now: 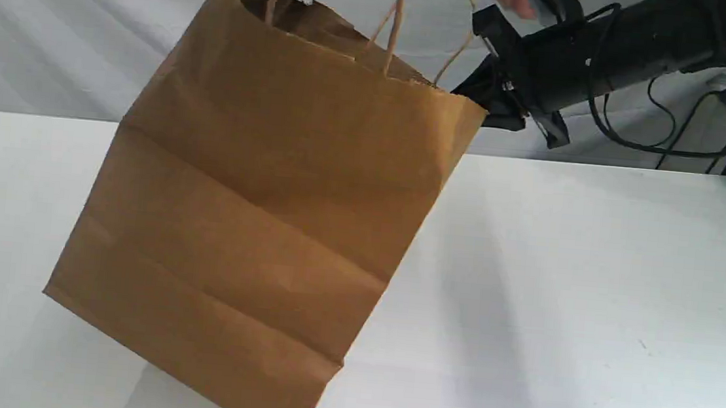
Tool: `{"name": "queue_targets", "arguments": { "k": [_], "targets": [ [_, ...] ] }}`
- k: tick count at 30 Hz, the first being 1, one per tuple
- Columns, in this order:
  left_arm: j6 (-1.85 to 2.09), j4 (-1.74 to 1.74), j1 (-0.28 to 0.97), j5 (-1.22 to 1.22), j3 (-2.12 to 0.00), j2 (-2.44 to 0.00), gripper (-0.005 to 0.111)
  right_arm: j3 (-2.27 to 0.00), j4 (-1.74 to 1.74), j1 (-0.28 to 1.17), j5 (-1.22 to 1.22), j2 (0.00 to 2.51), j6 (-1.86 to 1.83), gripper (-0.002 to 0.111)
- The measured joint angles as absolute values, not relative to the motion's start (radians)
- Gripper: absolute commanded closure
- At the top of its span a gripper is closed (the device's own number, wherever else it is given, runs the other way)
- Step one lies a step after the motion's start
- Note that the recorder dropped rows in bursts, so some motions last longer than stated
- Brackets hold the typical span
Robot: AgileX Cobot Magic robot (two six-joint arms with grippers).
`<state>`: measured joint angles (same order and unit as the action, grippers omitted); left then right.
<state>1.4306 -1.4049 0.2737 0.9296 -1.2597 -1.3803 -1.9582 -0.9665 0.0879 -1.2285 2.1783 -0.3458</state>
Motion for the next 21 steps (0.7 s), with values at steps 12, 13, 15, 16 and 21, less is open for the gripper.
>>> {"name": "queue_targets", "arguments": {
  "k": [12,13,15,16,21],
  "targets": [
    [1.405,-1.311,0.274,0.914,-1.260,-1.380,0.107,-1.958,-0.986,0.088,-1.228,2.140,-0.379,0.108],
    [1.404,-1.311,0.274,0.914,-1.260,-1.380,0.107,-1.958,-0.986,0.088,-1.228,2.135,-0.379,0.108],
    [1.403,-1.308,0.274,0.914,-1.260,-1.380,0.107,-1.958,-0.984,0.088,-1.228,2.131,-0.381,0.108],
    [1.403,-1.302,0.274,0.914,-1.260,-1.380,0.107,-1.958,-0.980,0.088,-1.228,2.129,-0.381,0.108],
    [1.406,-1.304,0.274,0.891,-1.211,-1.380,0.107,-1.958,-0.970,0.085,-1.228,2.104,-0.389,0.108]
  ]
}}
